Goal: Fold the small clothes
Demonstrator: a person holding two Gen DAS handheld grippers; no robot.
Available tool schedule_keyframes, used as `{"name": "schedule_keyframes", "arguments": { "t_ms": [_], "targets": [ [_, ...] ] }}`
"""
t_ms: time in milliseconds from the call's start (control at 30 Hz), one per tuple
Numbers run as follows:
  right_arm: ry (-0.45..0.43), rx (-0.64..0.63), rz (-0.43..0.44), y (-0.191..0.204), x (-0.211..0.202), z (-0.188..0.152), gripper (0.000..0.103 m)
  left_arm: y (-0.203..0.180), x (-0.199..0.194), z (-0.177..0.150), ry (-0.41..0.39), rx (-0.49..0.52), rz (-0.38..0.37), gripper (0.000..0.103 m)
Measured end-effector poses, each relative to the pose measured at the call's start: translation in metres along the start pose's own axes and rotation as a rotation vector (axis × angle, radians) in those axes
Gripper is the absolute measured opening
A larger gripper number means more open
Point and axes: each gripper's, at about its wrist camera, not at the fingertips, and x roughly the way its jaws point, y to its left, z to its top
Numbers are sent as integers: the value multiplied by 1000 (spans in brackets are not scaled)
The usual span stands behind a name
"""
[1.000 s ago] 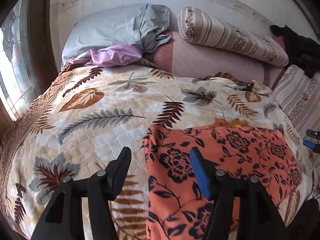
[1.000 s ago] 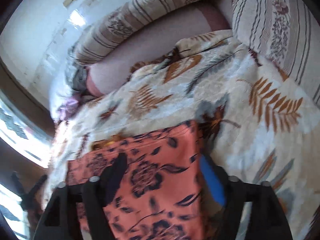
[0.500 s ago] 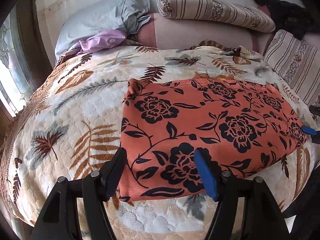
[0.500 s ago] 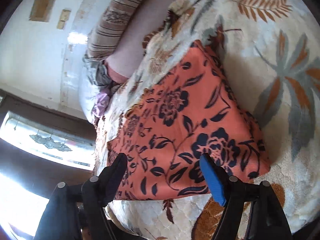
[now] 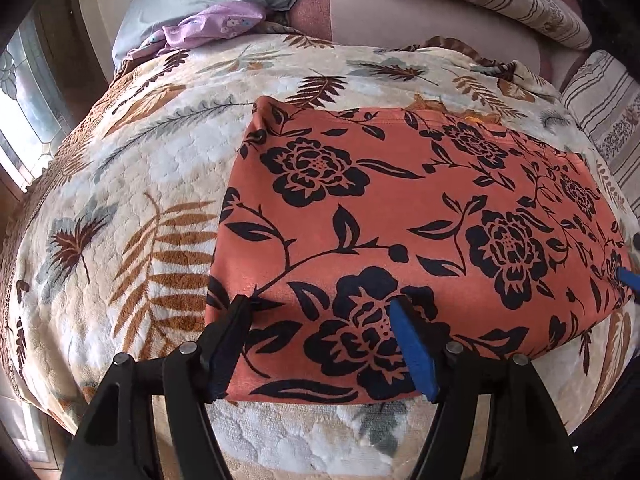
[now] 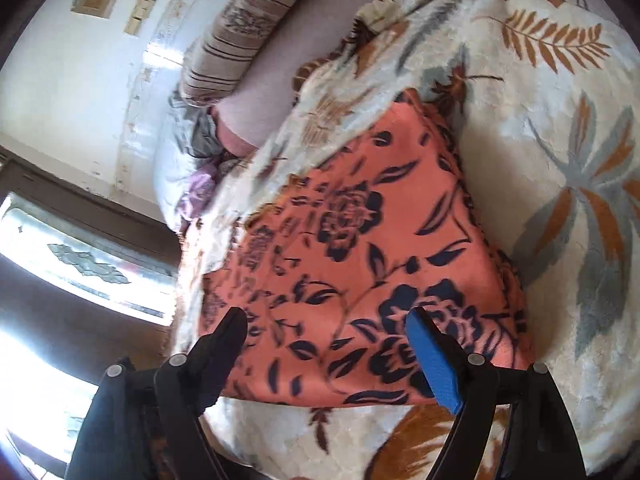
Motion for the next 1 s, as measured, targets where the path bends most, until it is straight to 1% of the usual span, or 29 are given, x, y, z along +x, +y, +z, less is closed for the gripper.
{"name": "schedule_keyframes", "arguments": {
  "t_ms": [33, 67, 100, 167, 233, 300, 367, 400, 467, 500, 533, 567, 600, 633, 667, 733, 767, 800, 833, 867, 900, 933, 1000],
  "targets": [
    [41, 65, -57, -15, 7, -1, 84, 0, 1, 1, 4, -3, 0, 72],
    [38, 100, -23, -21, 8, 0, 84, 0, 1, 1, 4, -4, -1, 72],
    [28, 94, -23, -18, 4, 3, 84, 1, 1, 2, 2, -4, -2, 72],
    [23, 38, -32, -1, -2, 13, 84, 3, 1, 3, -1, -4, -1, 72],
    [10, 2, 14, 17, -5, 27, 84, 3, 5, 4, 2, -2, 7, 75],
    [22, -29, 50, 32, 2, 44, 84, 2, 9, 5, 3, 0, 13, 76],
    [13, -38, 50, 34, 18, 64, 85, 1, 11, 7, 4, 8, 19, 78],
    [23, -12, 38, 27, 30, 73, 86, 1, 11, 7, 6, 10, 19, 78],
    [103, 109, -33, -1, 60, 90, 87, 2, 11, 8, 12, 7, 13, 78],
    [111, 154, -14, -7, 65, 96, 87, 3, 11, 8, 15, 5, 11, 78],
    [91, 147, -6, -1, 61, 103, 87, 4, 11, 8, 16, 1, 7, 78],
    [72, 103, 9, 9, 56, 111, 87, 4, 11, 8, 17, -1, 6, 78],
    [51, 63, 42, 18, 51, 119, 87, 3, 12, 8, 17, 1, 11, 79],
    [30, 47, 70, 24, 47, 127, 87, 2, 13, 8, 16, 9, 20, 80],
    [15, 51, 76, 26, 47, 134, 87, 1, 14, 9, 16, 15, 28, 80],
    [17, 81, 46, 15, 60, 148, 88, 0, 14, 9, 15, 14, 33, 81],
    [40, 93, -8, 3, 72, 154, 88, -1, 14, 9, 16, 12, 33, 81],
    [71, 131, -71, -12, 85, 157, 87, -1, 14, 9, 18, 12, 34, 81],
    [61, 187, -37, -25, 88, 156, 87, -1, 13, 10, 23, 11, 34, 81],
    [16, 211, -4, -27, 81, 154, 87, 0, 12, 10, 24, 7, 30, 81],
    [-7, 200, 10, -22, 73, 152, 87, 1, 12, 9, 23, 3, 27, 81],
    [-23, 176, 4, -16, 65, 148, 87, 1, 12, 9, 25, 4, 26, 81],
    [-44, 132, -42, -6, 50, 136, 87, 0, 12, 9, 22, 12, 35, 81]
  ]
}}
